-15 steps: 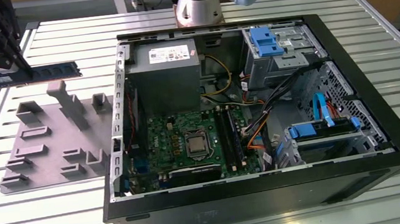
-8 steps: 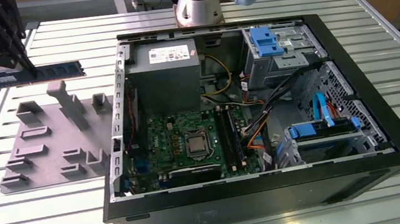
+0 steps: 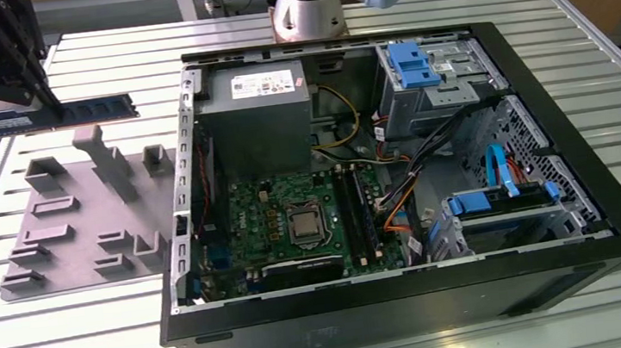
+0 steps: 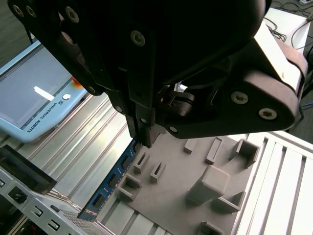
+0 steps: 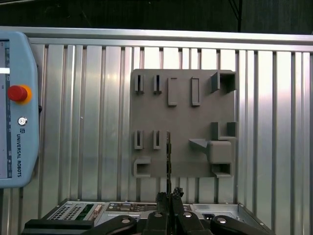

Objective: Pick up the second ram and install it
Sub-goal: 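Pick up the second ram and move it above second insertion slot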

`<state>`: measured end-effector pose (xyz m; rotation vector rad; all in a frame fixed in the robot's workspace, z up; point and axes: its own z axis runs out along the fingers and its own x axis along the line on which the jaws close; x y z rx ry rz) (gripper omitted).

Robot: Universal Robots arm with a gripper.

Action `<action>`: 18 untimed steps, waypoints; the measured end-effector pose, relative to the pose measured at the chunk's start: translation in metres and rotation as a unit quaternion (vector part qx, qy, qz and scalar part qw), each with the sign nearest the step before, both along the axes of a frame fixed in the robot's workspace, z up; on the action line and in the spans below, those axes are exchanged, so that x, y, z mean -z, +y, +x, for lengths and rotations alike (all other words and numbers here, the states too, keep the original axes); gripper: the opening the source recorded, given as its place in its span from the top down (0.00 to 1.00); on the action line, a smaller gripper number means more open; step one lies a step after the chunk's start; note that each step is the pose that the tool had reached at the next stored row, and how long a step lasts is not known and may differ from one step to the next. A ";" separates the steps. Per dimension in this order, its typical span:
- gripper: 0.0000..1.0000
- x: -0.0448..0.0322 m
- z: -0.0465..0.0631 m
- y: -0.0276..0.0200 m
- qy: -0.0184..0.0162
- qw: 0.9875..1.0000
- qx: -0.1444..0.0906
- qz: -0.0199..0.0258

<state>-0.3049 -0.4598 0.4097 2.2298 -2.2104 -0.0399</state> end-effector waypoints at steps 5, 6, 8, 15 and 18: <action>0.86 0.0000 0.004 0.0000 0.000 1.000 0.000 0.000; 0.86 0.0000 0.004 0.0000 0.000 1.000 0.000 0.000; 0.86 0.0001 0.006 0.0000 0.000 1.000 0.000 0.000; 0.86 0.0001 0.010 0.0000 0.000 1.000 0.000 0.000; 0.86 0.0001 0.012 0.0000 0.000 1.000 0.000 0.000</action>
